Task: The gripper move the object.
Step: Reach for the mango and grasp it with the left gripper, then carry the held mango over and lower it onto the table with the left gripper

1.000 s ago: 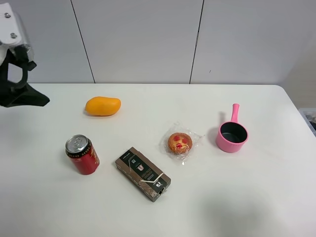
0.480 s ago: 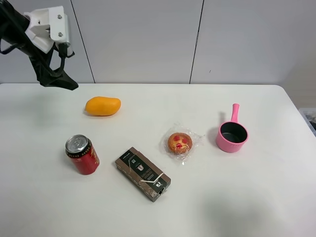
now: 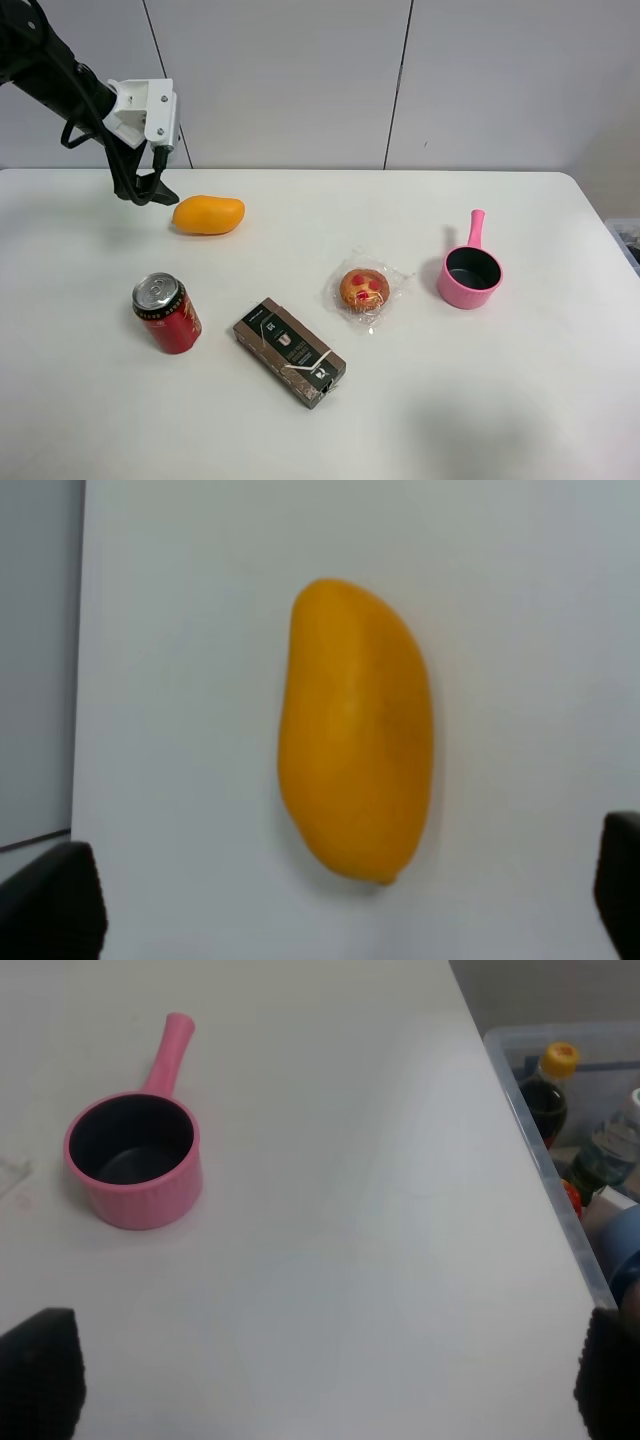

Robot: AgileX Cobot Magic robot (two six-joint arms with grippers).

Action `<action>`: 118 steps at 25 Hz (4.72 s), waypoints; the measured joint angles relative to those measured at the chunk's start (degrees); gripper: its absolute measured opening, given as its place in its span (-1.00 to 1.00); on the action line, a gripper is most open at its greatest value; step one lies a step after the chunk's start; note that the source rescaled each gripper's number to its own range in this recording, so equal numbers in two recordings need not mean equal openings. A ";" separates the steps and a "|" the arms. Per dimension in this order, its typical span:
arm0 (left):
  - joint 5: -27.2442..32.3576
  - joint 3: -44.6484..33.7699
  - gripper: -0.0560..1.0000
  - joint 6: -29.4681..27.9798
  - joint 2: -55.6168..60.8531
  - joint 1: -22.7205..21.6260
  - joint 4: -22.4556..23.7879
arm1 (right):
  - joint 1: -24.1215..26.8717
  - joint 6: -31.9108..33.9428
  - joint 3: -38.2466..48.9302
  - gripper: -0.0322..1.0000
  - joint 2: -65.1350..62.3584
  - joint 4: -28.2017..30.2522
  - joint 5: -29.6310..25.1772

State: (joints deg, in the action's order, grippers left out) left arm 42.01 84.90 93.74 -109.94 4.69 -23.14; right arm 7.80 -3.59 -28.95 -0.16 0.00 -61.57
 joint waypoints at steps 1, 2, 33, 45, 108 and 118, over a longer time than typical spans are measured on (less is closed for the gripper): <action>-0.70 0.00 1.00 0.19 -0.71 0.00 0.00 | 0.00 0.00 0.00 1.00 0.00 0.00 0.00; -1.62 0.00 1.00 0.64 -1.35 0.00 -0.02 | 0.00 0.00 0.00 1.00 0.00 0.00 0.00; -9.38 8.80 1.00 7.78 -21.20 3.90 -1.91 | 0.00 0.00 0.00 1.00 0.00 0.00 0.00; -8.21 9.18 1.00 7.97 -21.71 3.73 -1.97 | 0.00 0.00 0.00 1.00 0.00 0.00 0.00; -0.24 9.18 -0.88 -42.75 -6.86 48.22 1.36 | 0.00 0.00 0.00 1.00 0.00 0.00 0.00; -6.75 9.18 -0.88 -41.82 -16.49 49.58 1.24 | 0.00 0.00 0.00 1.00 0.00 0.00 0.00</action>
State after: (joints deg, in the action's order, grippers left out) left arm 35.26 94.08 51.92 -126.44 54.28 -21.91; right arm 7.80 -3.59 -28.95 -0.16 0.00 -61.57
